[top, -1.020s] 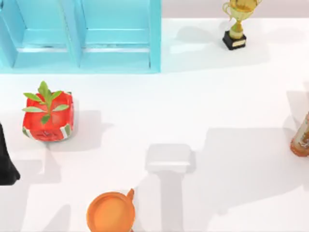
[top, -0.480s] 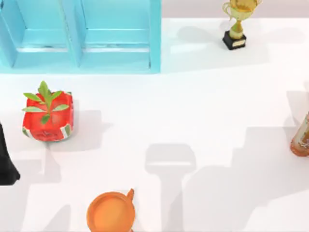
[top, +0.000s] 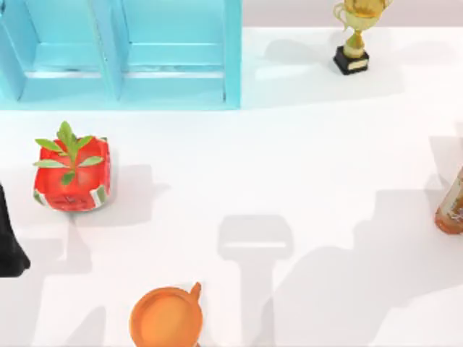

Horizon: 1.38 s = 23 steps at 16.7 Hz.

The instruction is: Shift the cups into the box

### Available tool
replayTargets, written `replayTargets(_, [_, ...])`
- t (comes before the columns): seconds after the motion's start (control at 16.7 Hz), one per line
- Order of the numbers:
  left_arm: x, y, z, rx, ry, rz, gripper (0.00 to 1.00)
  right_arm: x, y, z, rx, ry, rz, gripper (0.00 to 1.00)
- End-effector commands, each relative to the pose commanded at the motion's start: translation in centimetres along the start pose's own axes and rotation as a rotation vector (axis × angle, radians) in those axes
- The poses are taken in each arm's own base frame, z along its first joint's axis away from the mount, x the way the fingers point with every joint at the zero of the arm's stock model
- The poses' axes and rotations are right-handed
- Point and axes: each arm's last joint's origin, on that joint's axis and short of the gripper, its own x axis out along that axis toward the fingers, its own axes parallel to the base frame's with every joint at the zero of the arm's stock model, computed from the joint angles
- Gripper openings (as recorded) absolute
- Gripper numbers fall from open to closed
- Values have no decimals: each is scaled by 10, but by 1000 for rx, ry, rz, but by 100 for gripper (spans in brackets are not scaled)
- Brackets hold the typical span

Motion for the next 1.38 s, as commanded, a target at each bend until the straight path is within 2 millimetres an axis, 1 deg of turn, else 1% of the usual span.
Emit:
replayTargets(0.6, [0,0,0,0,0,0,100,0,0,0,0,0,0,98])
replayTargets(0.66, [0,0,0,0,0,0,100,0,0,0,0,0,0,100])
replayTargets(1.2, [0,0,0,0,0,0,100,-1,0,0,-2,-1,0,100])
replayTargets(1.26, [0,0,0,0,0,0,100,-4,0,1,-2,-1,1,100])
replayTargets(1.38, [0,0,0,0,0,0,100,-16,-2,4,-2,-1,2,100])
